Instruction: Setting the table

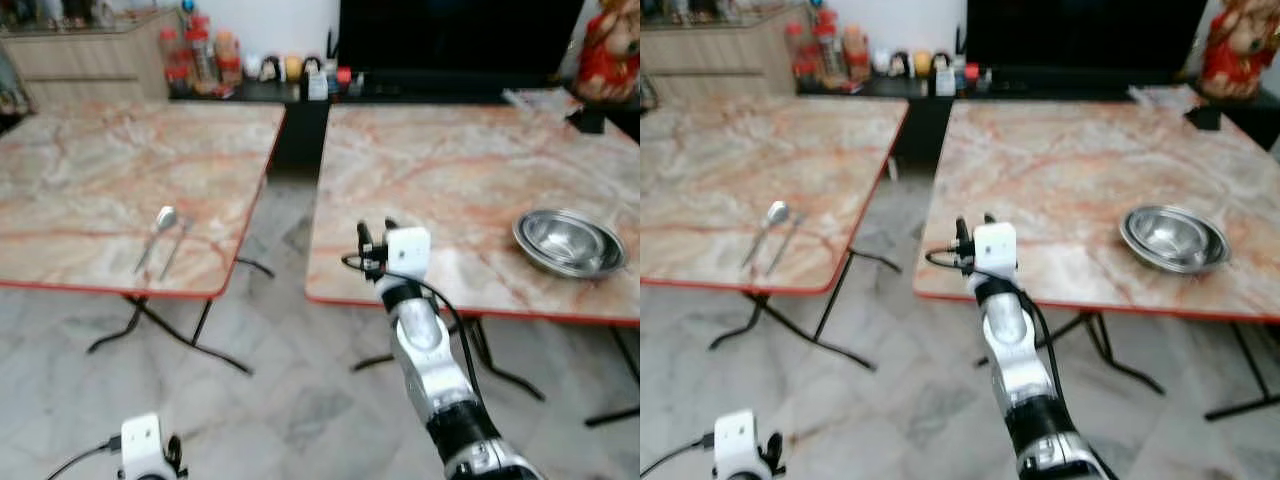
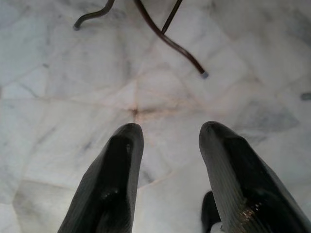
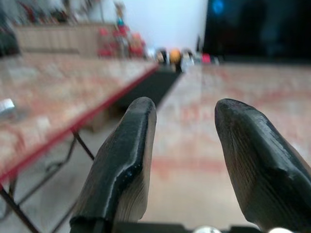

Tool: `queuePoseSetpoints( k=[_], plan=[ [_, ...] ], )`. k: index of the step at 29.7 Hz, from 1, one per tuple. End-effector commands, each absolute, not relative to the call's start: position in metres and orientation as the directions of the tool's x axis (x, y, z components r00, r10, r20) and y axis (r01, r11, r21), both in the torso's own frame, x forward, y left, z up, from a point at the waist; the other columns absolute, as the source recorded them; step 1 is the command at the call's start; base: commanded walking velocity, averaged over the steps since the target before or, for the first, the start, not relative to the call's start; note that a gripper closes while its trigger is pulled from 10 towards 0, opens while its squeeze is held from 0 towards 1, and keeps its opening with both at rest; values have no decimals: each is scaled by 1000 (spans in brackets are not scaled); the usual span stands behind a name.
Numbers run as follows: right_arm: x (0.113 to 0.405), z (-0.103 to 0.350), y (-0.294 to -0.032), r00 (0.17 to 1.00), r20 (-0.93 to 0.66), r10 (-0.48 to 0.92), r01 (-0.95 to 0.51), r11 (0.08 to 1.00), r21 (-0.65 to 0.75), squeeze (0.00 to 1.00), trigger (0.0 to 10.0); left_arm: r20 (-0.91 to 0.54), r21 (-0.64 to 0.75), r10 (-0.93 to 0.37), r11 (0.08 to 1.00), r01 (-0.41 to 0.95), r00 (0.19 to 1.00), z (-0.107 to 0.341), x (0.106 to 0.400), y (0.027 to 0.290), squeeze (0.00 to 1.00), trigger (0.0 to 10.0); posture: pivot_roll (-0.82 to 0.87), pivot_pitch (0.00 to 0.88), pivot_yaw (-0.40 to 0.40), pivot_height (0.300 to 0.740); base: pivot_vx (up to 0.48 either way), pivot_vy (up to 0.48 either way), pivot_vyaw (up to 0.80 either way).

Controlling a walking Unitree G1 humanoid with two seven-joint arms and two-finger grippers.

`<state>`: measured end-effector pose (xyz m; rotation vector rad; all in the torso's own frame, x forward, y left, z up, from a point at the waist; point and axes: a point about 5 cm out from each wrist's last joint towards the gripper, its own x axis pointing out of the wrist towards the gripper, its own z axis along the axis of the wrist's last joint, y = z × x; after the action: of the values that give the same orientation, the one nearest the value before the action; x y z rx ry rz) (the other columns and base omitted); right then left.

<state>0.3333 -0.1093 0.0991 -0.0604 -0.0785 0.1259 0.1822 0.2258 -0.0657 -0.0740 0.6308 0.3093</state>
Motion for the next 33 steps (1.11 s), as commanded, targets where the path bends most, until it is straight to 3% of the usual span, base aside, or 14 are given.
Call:
queuePoseSetpoints(
  k=[1, 7, 15, 16, 23, 33],
  plan=[
    [329, 86, -117, 994, 26, 103, -101, 993, -64, 0, 10000, -587, 31, 272, 949, -315, 762, -65, 182, 229, 0, 10000, 14, 0, 18, 732, 0, 480, 0],
    [320, 67, -130, 996, -22, 88, -89, 992, -93, 0, 10000, -588, 34, 265, 952, -304, 765, -65, 183, 229, 0, 10000, 4, 0, 21, 732, 0, 480, 0],
    [299, 23, -147, 974, -219, 61, -88, 990, -114, 0, 10000, -592, 43, 255, 957, -286, 765, -65, 184, 230, 0, 10000, 4, 0, 27, 732, 0, 459, 0],
    [286, 4, -154, 948, -315, 47, -87, 990, -112, 0, 10000, -594, 54, 249, 961, -271, 765, -65, 184, 229, 0, 10000, 6, 0, 28, 732, 0, 0, 0],
    [240, -45, -179, 811, -583, -42, -25, 994, -107, 0, 10000, -628, 81, 242, 966, -247, 740, -69, 179, 229, 0, 10000, 6, 0, 33, 732, 0, 0, 0],
    [195, -75, -197, 657, -745, -115, 49, 993, -111, 0, 10000, -642, 87, 228, 970, -226, 732, -71, 176, 228, 0, 10000, 10, 0, 43, 732, 0, 0, 0]
  ],
)
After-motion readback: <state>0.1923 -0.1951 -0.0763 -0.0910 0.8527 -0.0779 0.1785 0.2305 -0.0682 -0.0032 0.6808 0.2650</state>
